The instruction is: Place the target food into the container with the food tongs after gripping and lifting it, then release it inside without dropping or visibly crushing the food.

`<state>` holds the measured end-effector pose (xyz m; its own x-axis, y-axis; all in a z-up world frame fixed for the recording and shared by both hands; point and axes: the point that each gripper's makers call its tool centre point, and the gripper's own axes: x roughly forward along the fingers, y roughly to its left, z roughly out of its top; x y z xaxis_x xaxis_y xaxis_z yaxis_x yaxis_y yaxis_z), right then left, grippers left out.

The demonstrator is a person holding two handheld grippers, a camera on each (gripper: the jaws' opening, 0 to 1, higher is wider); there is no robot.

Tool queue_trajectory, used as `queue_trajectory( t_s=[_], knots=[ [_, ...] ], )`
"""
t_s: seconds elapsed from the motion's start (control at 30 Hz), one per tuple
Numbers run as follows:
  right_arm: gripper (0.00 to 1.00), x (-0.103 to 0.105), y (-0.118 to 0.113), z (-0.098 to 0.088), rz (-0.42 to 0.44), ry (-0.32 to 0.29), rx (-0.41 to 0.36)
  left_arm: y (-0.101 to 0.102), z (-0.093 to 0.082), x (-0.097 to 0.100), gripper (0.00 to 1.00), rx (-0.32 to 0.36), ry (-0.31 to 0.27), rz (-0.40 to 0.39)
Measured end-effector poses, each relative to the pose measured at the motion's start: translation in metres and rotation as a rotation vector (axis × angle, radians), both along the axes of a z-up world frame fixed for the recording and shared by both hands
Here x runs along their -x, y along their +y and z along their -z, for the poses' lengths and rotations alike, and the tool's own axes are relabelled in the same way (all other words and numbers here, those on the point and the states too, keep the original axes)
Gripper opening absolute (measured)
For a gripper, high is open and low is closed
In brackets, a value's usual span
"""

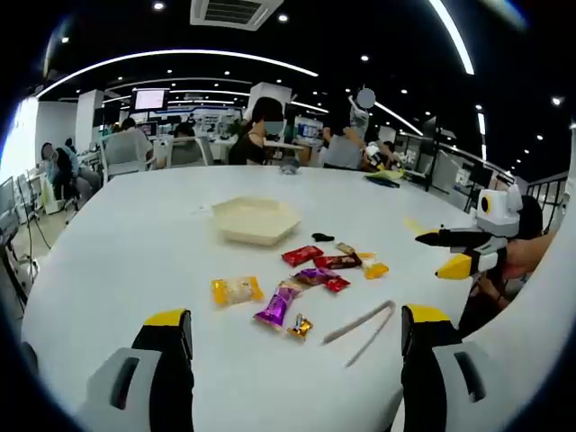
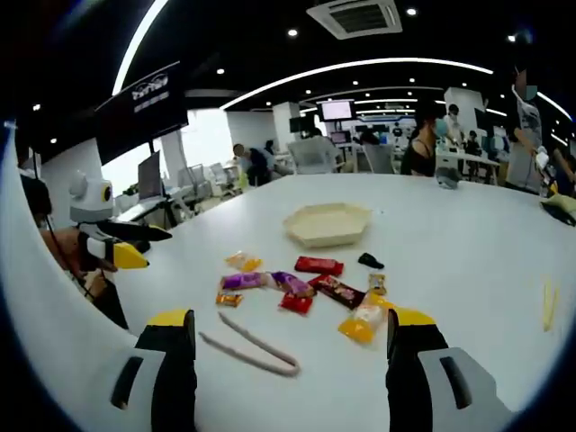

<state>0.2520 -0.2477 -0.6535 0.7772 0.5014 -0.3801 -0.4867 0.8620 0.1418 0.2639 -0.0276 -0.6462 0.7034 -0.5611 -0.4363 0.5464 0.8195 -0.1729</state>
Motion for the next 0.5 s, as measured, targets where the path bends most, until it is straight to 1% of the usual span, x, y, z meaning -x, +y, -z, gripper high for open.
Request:
queue_trajectory(
  t_s=[0.37, 0.5],
  knots=[
    [0.89, -0.0001, 0.0000, 0.0006, -0.001, 0.006, 0.003, 0.0006, 0.0017, 0.0007, 0.97, -0.003, 0.008, -0.003],
    [0.89, -0.0033, 0.0002, -0.0041, 0.002, 0.006, -0.004, -0.0004, 0.0031, 0.0006, 0.97, -0.012, 0.021, -0.015]
  ],
)
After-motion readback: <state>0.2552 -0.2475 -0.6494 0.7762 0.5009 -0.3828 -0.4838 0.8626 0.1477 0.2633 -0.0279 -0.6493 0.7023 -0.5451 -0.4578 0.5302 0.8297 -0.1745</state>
